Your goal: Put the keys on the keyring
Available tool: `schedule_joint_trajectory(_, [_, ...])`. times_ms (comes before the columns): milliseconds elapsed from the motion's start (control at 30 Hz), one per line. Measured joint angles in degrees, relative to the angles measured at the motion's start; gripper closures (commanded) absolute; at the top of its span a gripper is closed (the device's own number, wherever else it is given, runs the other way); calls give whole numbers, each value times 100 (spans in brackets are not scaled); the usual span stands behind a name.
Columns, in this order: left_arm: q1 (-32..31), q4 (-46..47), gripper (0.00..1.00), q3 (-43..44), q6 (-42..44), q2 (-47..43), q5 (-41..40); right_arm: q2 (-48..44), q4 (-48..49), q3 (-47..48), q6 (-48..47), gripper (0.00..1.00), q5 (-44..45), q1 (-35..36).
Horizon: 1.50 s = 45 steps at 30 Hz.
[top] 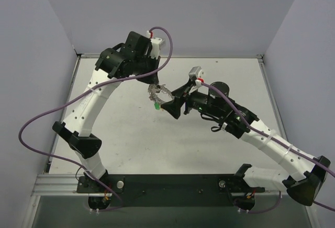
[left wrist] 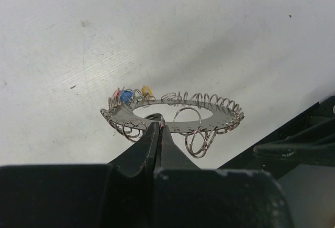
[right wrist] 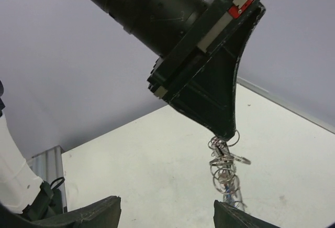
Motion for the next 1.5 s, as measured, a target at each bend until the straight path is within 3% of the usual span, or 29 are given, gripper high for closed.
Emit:
schedule_joint_trajectory(233, [240,39,100,-52,-382,-17,70,466,553,-9,269,32,-160,61])
schedule_joint_trajectory(333, [278,70,100,-118,-470,-55,186,793,737,0,374,45,-240,59])
schedule_joint_trajectory(433, [306,103,100,-155,-520,-92,273,1102,802,50,479,49,-229,55])
schedule_joint_trajectory(900, [313,306,100,-411,-549,-269,433,1250,1255,79,774,53,603,-107])
schedule_joint_trajectory(1000, [313,321,100,-459,-549,-286,433,1250,1305,79,800,58,645,-111])
schedule_joint_trajectory(1500, [313,470,100,-579,-553,-393,404,1521,1250,507,1069,61,590,-107])
